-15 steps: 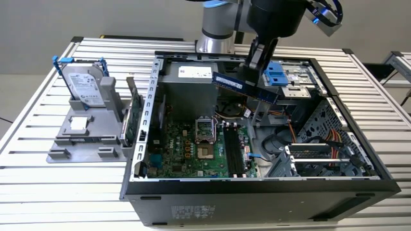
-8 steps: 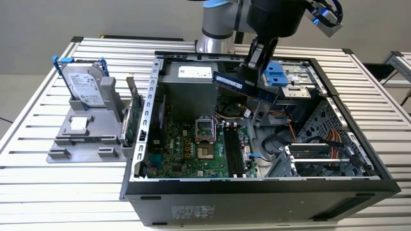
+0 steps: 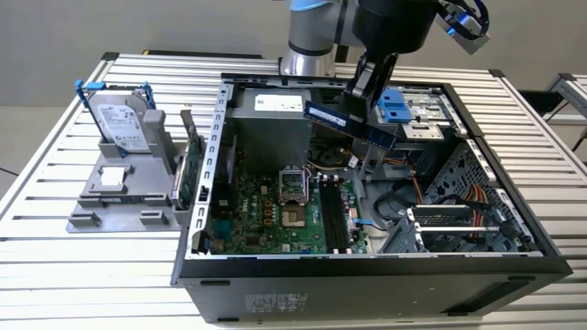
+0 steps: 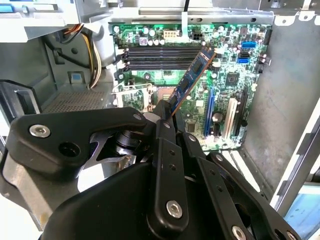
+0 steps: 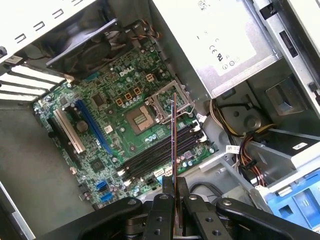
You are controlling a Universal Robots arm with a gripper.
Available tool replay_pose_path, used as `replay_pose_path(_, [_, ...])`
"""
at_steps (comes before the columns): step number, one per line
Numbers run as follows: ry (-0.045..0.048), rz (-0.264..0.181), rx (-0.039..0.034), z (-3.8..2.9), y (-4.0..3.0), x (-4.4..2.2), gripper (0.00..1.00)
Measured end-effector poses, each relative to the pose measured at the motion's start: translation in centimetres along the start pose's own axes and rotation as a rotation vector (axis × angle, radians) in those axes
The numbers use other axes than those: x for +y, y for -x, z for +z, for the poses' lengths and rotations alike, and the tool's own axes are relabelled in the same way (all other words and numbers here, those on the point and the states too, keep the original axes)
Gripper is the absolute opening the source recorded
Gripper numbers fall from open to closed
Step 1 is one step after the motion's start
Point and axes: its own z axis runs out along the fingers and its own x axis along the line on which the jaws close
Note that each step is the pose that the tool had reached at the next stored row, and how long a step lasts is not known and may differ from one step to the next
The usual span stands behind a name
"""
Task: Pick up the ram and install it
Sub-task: 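Insert the ram into the slot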
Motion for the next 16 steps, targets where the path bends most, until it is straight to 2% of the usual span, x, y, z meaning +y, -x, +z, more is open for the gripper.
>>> replay_pose_path(16, [0.0027,0.057,-0.0005,0.0,0.0,0.0,0.0])
